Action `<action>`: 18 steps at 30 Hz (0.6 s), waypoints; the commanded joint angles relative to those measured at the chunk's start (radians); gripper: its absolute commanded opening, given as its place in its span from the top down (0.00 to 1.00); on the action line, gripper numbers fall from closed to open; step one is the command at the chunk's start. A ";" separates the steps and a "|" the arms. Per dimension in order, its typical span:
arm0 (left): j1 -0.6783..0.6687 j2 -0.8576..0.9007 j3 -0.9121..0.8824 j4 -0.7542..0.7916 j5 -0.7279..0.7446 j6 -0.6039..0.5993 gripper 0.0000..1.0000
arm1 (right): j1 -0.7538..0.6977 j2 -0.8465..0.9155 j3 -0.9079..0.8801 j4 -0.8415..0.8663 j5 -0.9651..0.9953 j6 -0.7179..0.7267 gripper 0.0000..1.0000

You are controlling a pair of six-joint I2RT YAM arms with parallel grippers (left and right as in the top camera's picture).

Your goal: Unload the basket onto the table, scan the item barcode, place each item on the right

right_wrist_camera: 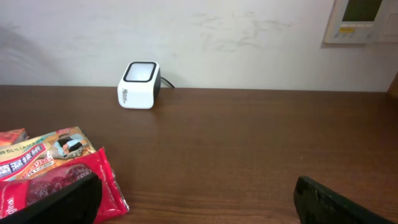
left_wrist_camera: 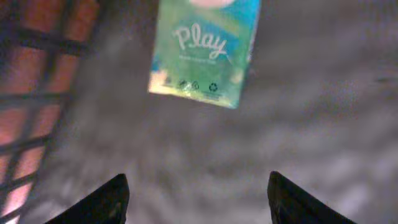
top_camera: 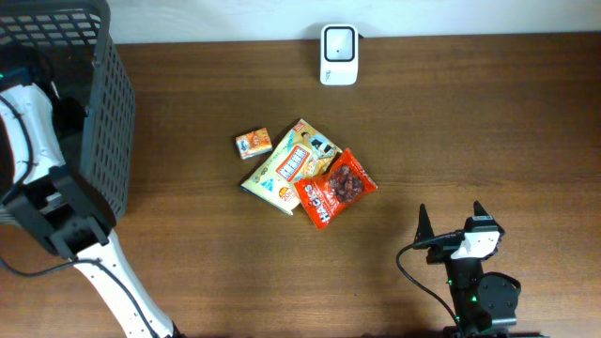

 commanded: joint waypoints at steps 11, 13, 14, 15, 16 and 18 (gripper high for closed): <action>0.008 -0.327 0.001 0.038 0.140 0.019 0.26 | 0.006 -0.005 -0.005 -0.007 0.009 0.010 0.02; 0.008 -0.344 0.001 0.062 0.156 0.019 0.23 | 0.006 -0.005 -0.005 -0.007 0.009 0.010 0.02; 0.008 -0.346 0.001 0.090 0.156 0.019 0.23 | 0.006 -0.005 -0.005 -0.007 0.009 0.010 0.02; 0.008 -0.346 0.001 0.116 0.156 0.019 0.24 | 0.006 -0.005 -0.005 -0.007 0.009 0.010 0.02; 0.008 -0.344 0.000 0.142 0.156 0.019 0.24 | 0.006 -0.005 -0.005 -0.007 0.009 0.010 0.02; 0.008 -0.343 -0.001 0.203 0.156 0.019 0.24 | 0.006 -0.005 -0.005 -0.007 0.009 0.010 0.02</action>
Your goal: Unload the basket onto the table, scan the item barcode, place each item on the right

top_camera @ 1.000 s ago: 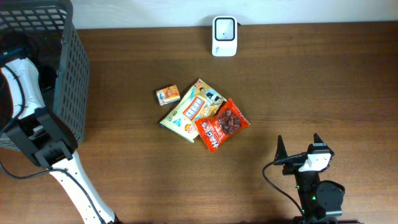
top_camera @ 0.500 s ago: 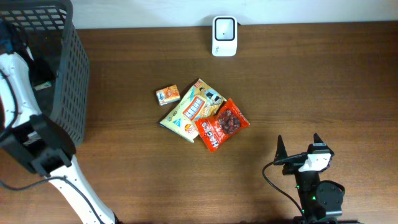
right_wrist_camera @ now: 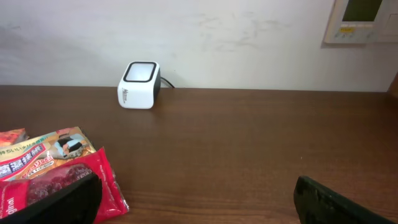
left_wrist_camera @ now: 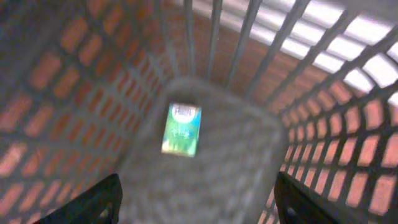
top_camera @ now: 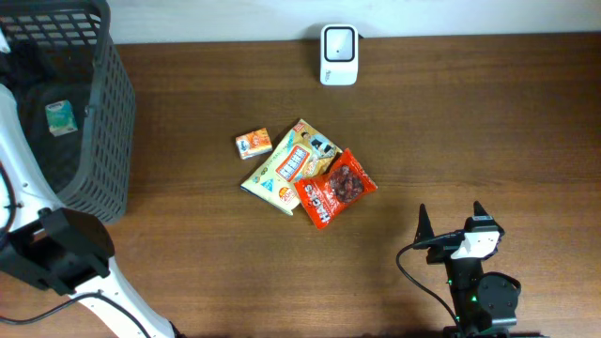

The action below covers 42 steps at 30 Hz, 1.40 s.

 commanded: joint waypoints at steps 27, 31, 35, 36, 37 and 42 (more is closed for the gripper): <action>0.046 -0.006 -0.450 0.517 -0.028 0.012 0.41 | 0.006 -0.005 -0.005 -0.007 0.009 0.011 0.01; 0.046 -0.006 -0.475 0.541 0.013 0.016 0.43 | 0.006 -0.005 -0.005 -0.007 0.009 0.010 0.02; 0.050 -0.006 -0.504 0.564 0.017 0.016 0.42 | 0.006 -0.005 -0.005 -0.007 0.009 0.010 0.02; 0.052 -0.006 -0.508 0.564 0.017 0.021 0.42 | 0.006 -0.005 -0.005 -0.007 0.009 0.011 0.02; 0.051 -0.004 -0.509 0.563 0.017 0.031 0.42 | 0.006 -0.005 -0.005 -0.007 0.009 0.010 0.02; 0.052 0.006 -0.510 0.578 0.016 0.046 0.42 | 0.006 -0.005 -0.005 -0.007 0.009 0.010 0.02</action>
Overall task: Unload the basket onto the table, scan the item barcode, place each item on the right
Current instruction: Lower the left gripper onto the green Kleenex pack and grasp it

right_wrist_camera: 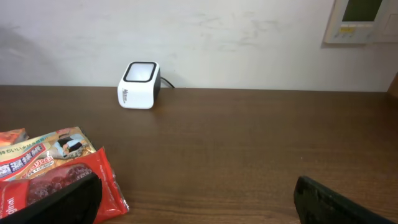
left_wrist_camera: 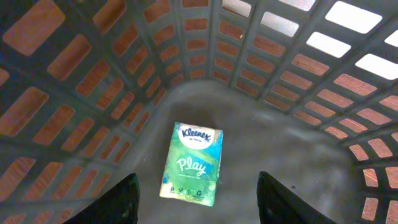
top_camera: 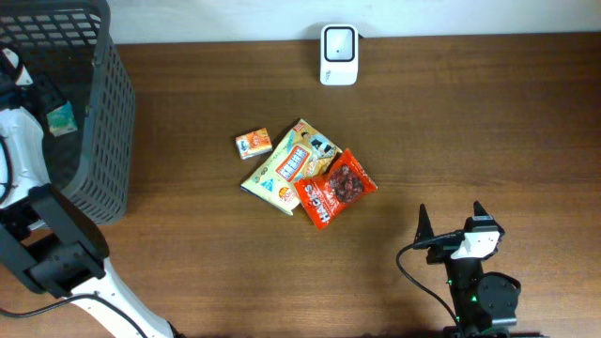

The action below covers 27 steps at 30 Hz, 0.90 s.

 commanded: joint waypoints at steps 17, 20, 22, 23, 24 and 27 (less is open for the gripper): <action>0.006 0.067 -0.007 0.153 0.016 0.076 0.33 | 0.006 -0.005 -0.005 -0.007 0.009 0.010 0.02; 0.007 0.087 -0.007 0.150 0.041 0.077 0.36 | 0.006 -0.005 -0.005 -0.007 0.009 0.010 0.02; 0.007 0.110 -0.007 0.147 0.042 0.084 0.37 | 0.006 -0.005 -0.005 -0.007 0.009 0.010 0.02; 0.007 0.120 -0.007 0.145 0.042 0.088 0.37 | 0.006 -0.005 -0.005 -0.007 0.009 0.010 0.02; 0.006 0.126 -0.007 0.145 0.045 0.089 0.38 | 0.006 -0.005 -0.005 -0.007 0.009 0.010 0.02; 0.006 0.145 -0.007 0.150 0.045 0.095 0.39 | 0.006 -0.005 -0.005 -0.007 0.009 0.010 0.02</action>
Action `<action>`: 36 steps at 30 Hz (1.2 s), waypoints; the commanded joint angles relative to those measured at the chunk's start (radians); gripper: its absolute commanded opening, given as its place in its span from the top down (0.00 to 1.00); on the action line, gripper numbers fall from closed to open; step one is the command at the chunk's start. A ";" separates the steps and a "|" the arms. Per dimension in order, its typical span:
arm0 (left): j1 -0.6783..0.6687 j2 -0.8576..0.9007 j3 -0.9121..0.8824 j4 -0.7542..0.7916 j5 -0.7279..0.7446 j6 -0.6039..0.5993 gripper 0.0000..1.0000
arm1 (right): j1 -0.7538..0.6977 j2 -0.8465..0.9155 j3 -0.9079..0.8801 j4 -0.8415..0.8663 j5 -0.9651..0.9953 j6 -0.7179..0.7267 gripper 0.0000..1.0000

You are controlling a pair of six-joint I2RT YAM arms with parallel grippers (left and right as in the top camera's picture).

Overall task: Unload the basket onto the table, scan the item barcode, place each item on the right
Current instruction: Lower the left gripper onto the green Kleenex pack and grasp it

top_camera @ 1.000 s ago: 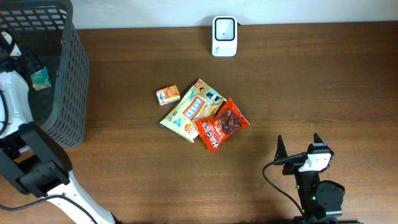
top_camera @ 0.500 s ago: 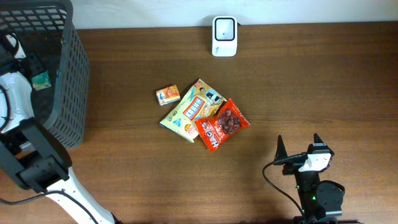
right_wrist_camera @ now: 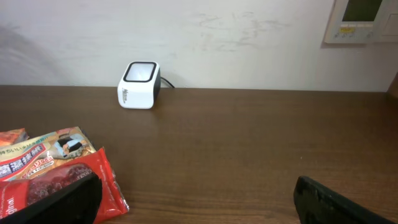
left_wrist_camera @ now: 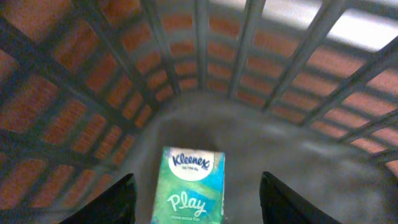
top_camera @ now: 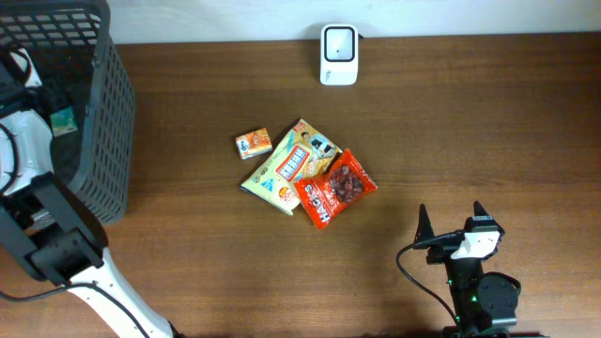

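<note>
A green Kleenex tissue pack lies flat on the floor of the dark mesh basket; from overhead it shows as a green pack. My left gripper hangs open above it inside the basket, the pack showing between its two fingers and not touched. The white barcode scanner stands at the table's far edge, also seen as a scanner. My right gripper rests open at the front right, holding nothing.
A small orange box, a yellow snack packet and a red snack packet lie together mid-table. The basket's tall mesh walls close round the left gripper. A wall runs behind the scanner.
My left gripper has come nearer the tissue pack, which now looks larger and runs off the bottom of the wrist view. It stays open. The right arm has not moved.
My left gripper was open, close over the tissue pack on the basket floor. Then it was high up, the pack small far below. Later it was lower in the basket, and now lower still. The table items and right arm have stayed put.
</note>
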 commanded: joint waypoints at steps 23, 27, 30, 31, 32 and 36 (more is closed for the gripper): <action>0.008 0.103 -0.048 0.019 0.018 0.023 0.41 | 0.006 -0.005 -0.005 -0.007 0.008 0.010 0.02; 0.008 0.103 -0.078 0.053 0.019 0.024 0.40 | 0.006 -0.005 -0.005 -0.007 0.008 0.010 0.02; 0.008 0.103 -0.079 0.076 0.019 0.023 0.39 | 0.006 -0.005 -0.005 -0.007 0.008 0.010 0.02; 0.008 0.103 -0.079 0.081 0.019 0.023 0.40 | 0.006 -0.005 -0.005 -0.007 0.008 0.010 0.02; 0.008 0.103 -0.079 0.081 0.019 0.023 0.43 | 0.006 -0.005 -0.005 -0.007 0.008 0.010 0.02; 0.008 0.103 -0.079 0.076 0.018 0.023 0.77 | 0.006 -0.005 -0.005 -0.007 0.008 0.010 0.02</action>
